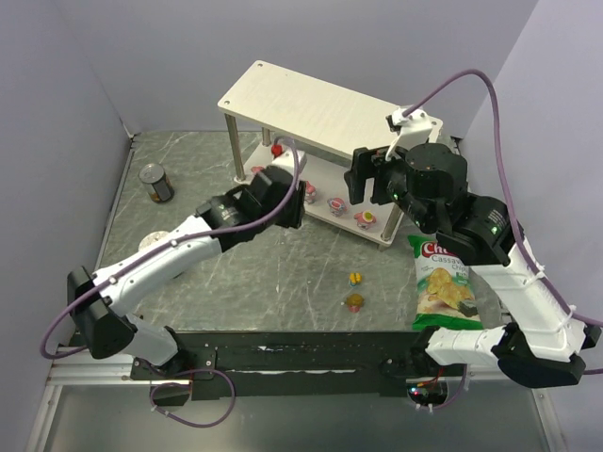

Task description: Place and organize the plastic toys onto the shelf

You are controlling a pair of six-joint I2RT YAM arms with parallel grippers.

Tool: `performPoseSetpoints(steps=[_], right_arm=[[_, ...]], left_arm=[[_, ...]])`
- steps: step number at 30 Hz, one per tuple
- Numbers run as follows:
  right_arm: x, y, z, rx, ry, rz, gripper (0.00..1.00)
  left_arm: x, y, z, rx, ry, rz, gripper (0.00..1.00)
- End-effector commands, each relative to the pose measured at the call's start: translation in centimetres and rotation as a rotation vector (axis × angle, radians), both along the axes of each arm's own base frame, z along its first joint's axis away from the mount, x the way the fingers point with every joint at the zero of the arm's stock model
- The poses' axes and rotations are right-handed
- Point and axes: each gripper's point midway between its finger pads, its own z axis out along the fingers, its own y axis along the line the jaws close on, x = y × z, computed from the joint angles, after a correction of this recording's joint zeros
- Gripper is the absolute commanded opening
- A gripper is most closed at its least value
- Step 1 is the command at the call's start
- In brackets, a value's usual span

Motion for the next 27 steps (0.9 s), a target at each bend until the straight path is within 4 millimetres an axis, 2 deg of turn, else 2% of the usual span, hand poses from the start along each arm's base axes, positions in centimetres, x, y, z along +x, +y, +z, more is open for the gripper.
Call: performPoseSetpoints(steps=[1, 2, 4, 5, 7, 8, 10, 12, 13, 14, 16, 17, 23, 27], right_arm=[[-0.6, -1.9, 2.4, 0.06, -0.051, -0.068, 0.89], [-0.7, -2.3, 2.4, 0.058, -0.049, -0.081, 0.89], [-0.7, -3.2, 2.5, 0.058, -0.055, -0.117, 0.89], [-0.8, -3.6, 2.6, 0.062, -0.056, -0.128, 0.89], [-0.8, -4.6, 2.5, 0.057, -0.056, -0.169, 0.9], [-0.9, -5.0, 2.6, 0.064, -0.059, -0.184, 0.9], [-0.8, -6.0, 2.5, 0.07, -0.052, -0.221, 0.9], [-0.9, -6.7, 2.6, 0.088, -0.052, -0.243, 0.9], [-0.9, -7.1, 2.6, 0.089, -0.053, -0.255, 0.9], [-1.1, -7.6, 2.9, 0.101, -0.061, -0.263, 0.9], [-1.1, -7.9, 3.1, 0.112, -0.073, -0.272, 0.9], [-1.2, -8.3, 3.4, 0.117, -0.083, -0.278, 0.9], [-1.5, -9.1, 4.2, 0.132, -0.118, -0.289, 0.9], [-1.5, -9.4, 4.3, 0.127, -0.131, -0.292, 0.9]], left_arm=[[-1.1, -0.1, 4.2, 0.065, -0.057, -0.176, 0.01], [-0.9, -0.5, 6.3, 0.037, -0.09, -0.192, 0.01], [-1.1, -0.9, 7.2, 0.055, -0.103, -0.24, 0.01], [-0.9, -1.1, 9.2, 0.033, -0.136, -0.248, 0.01], [-0.5, -1.7, 10.1, 0.049, -0.163, -0.282, 0.01], [-0.3, -1.9, 11.8, 0.032, -0.201, -0.286, 0.01], [0.7, -2.4, 12.6, 0.049, -0.239, -0.287, 0.01], [1.5, -2.7, 14.5, 0.035, -0.291, -0.268, 0.01], [2.3, -3.1, 14.3, 0.055, -0.298, -0.263, 0.01], [2.5, -3.4, 15.7, 0.038, -0.327, -0.262, 0.01], [3.4, -4.3, 16.0, 0.045, -0.339, -0.266, 0.02], [3.6, -4.5, 17.3, 0.026, -0.368, -0.265, 0.02], [5.0, -6.0, 17.9, 0.026, -0.417, -0.275, 0.04], [6.4, -6.7, 17.4, 0.064, -0.444, -0.266, 0.05]])
